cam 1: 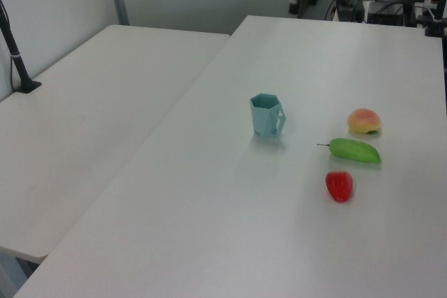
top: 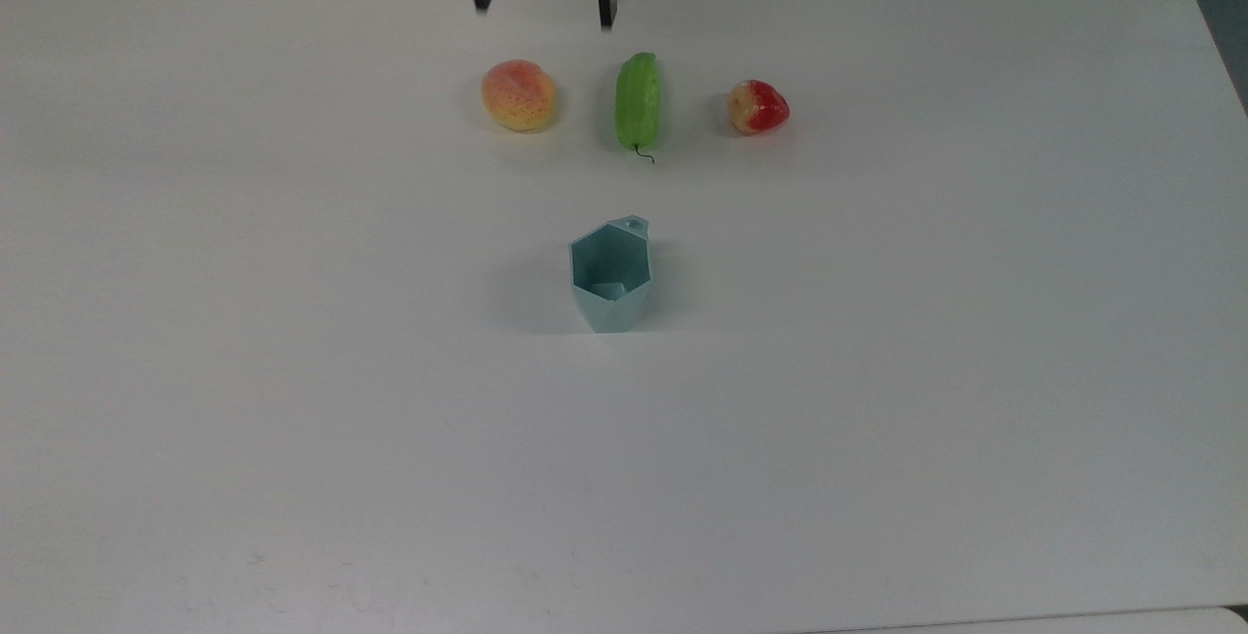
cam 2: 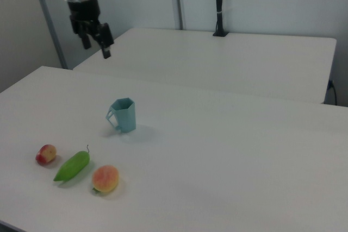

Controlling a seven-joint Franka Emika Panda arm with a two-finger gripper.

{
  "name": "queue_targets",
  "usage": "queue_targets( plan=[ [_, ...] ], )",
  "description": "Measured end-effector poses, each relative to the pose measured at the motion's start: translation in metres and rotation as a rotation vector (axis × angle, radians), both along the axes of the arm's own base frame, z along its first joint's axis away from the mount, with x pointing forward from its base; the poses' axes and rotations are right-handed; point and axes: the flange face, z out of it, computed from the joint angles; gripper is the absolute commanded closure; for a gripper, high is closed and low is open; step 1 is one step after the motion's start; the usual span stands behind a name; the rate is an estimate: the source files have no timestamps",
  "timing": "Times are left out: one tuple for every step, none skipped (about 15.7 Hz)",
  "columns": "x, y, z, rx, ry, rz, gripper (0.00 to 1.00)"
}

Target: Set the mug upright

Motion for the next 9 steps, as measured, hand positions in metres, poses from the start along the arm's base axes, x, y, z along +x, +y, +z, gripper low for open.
queue_targets(
  plan=[
    [-0.018, 0.003, 0.009, -0.007, 0.031, -0.013, 0.0],
    [-0.035, 0.005, 0.017, -0.014, 0.059, -0.016, 0.0],
    [-0.049, 0.006, 0.024, -0.021, 0.076, -0.017, 0.0],
    [-0.061, 0.006, 0.029, -0.026, 0.081, -0.017, 0.0],
    [-0.071, 0.006, 0.033, -0.029, 0.081, -0.018, 0.0],
    [-0.078, 0.006, 0.035, -0.032, 0.081, -0.016, 0.0],
    [-0.083, 0.006, 0.035, -0.035, 0.08, 0.0, 0.0],
    [-0.084, 0.004, 0.035, -0.036, 0.074, 0.024, 0.0],
    [-0.083, -0.001, 0.035, -0.034, 0.06, 0.059, 0.0]
  ],
)
